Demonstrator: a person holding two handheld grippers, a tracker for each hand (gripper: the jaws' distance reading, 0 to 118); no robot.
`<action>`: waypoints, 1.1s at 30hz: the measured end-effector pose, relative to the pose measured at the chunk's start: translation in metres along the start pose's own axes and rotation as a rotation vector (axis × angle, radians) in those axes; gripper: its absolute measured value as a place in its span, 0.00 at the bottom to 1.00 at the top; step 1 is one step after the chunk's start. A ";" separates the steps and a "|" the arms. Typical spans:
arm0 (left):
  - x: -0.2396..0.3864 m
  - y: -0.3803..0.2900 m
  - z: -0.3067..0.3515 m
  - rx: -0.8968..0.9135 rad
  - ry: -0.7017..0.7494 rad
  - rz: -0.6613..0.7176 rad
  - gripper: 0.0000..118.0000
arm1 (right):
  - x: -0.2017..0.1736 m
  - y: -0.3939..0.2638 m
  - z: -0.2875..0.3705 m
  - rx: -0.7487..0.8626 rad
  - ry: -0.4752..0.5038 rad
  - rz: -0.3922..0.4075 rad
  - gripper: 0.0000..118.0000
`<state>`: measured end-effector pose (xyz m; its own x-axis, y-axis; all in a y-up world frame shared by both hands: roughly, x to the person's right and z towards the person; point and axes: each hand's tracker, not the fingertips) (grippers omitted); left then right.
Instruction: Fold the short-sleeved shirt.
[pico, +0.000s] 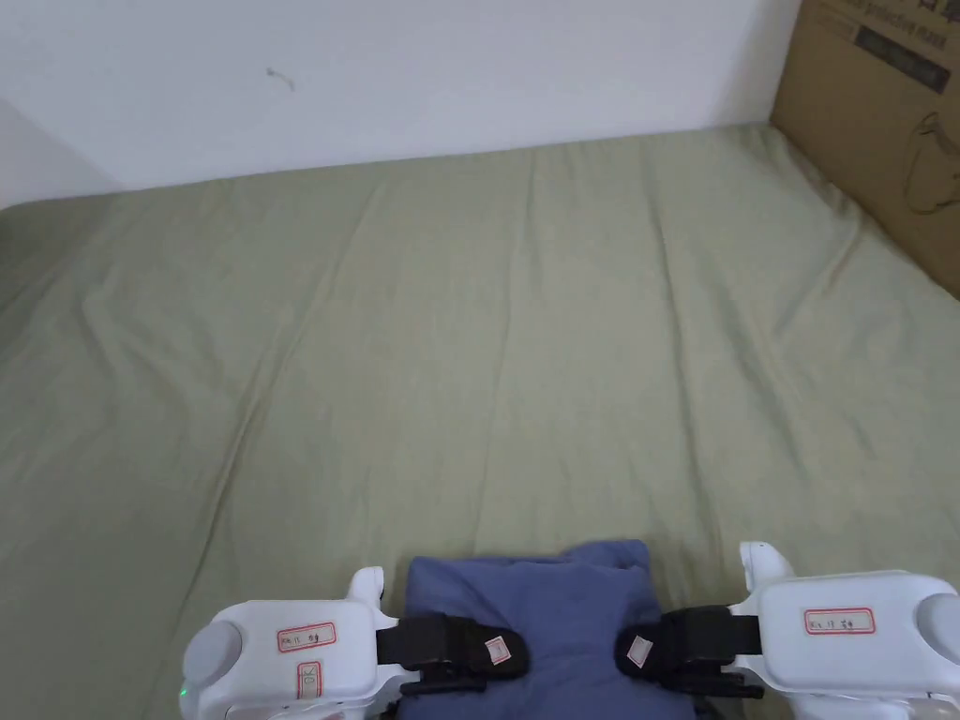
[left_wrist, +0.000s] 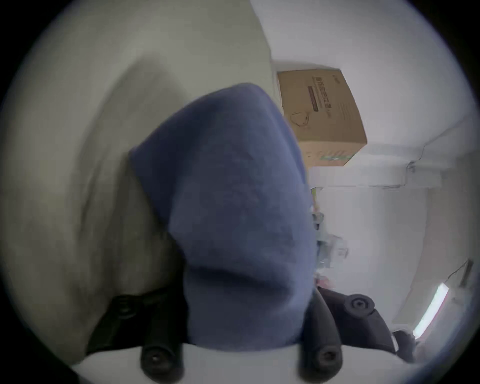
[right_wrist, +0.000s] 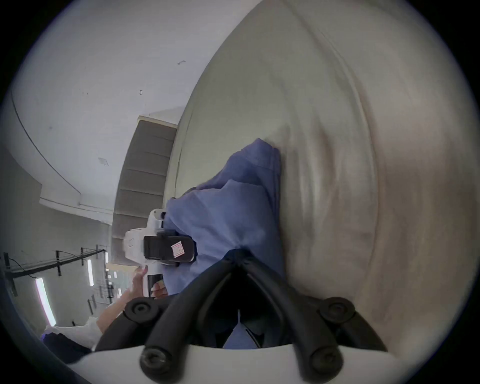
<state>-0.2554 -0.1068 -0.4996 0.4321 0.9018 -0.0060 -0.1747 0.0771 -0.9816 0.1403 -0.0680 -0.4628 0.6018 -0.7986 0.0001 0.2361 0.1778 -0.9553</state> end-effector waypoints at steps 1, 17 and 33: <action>0.004 -0.003 0.001 0.014 0.024 -0.038 0.21 | -0.008 -0.001 0.002 0.010 -0.048 0.011 0.00; 0.000 -0.008 0.221 0.167 0.175 -0.164 0.21 | -0.243 -0.059 -0.063 0.270 -0.657 0.430 0.00; -0.060 0.033 0.445 0.150 0.872 -0.207 0.73 | -0.320 -0.102 -0.215 0.155 -0.606 0.485 0.00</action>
<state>-0.6809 0.0309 -0.4462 0.9733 0.2269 -0.0347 -0.1062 0.3115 -0.9443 -0.2405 0.0461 -0.4292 0.9650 -0.1672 -0.2023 -0.0822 0.5395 -0.8380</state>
